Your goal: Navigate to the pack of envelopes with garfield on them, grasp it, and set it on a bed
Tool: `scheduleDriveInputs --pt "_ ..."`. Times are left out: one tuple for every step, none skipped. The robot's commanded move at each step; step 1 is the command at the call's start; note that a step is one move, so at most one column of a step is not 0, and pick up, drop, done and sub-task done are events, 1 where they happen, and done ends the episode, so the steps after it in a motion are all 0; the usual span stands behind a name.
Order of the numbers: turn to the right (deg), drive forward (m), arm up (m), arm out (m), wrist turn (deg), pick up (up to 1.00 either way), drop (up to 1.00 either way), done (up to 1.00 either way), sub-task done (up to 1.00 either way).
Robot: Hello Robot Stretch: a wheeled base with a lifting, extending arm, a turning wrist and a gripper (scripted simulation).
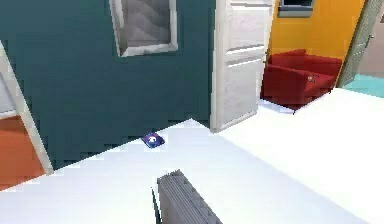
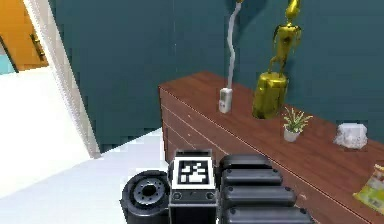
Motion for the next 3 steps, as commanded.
scheduleDriveInputs --pt "9.0 0.00 0.00 0.00 0.0 0.00 0.00 0.00 0.00" --pt "-45.0 0.00 0.00 0.00 0.0 0.00 0.00 0.00 0.00" --pt "-45.0 0.00 0.00 0.00 0.0 0.00 0.00 0.00 0.00"
